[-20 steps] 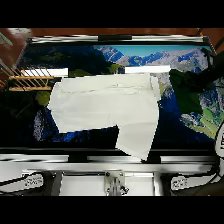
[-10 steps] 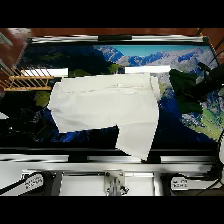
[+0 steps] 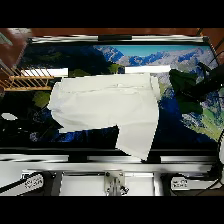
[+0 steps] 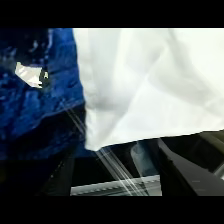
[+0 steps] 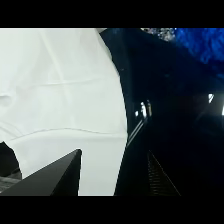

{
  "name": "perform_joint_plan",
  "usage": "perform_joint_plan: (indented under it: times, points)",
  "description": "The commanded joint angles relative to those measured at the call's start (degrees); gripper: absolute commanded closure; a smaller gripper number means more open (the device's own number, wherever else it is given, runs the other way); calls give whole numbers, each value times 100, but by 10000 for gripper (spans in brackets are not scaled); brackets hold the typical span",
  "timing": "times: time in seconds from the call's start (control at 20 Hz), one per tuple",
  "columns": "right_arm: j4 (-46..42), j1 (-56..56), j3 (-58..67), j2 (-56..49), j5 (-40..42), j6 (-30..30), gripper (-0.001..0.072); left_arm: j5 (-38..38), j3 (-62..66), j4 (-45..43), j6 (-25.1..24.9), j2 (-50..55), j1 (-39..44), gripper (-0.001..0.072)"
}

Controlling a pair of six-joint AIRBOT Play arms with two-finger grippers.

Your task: Fold the shirts.

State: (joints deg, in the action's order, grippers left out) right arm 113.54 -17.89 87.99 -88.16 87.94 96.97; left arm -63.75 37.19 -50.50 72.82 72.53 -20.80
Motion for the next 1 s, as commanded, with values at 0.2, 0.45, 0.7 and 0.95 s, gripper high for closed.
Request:
perform_joint_plan:
  times: [0.2,0.45,0.7,0.95]
  points:
    - [-2,-4,-2,4,-9,2,196,428,-7,153,254,369,332,353]
    - [-240,-4,-20,0,229,146,195,468,13,153,284,363,332,679]
    - [-15,-57,-1266,111,391,501,193,332,15,153,79,341,332,679]
    - [164,372,-2590,166,-232,874,193,127,13,151,-22,341,332,679]
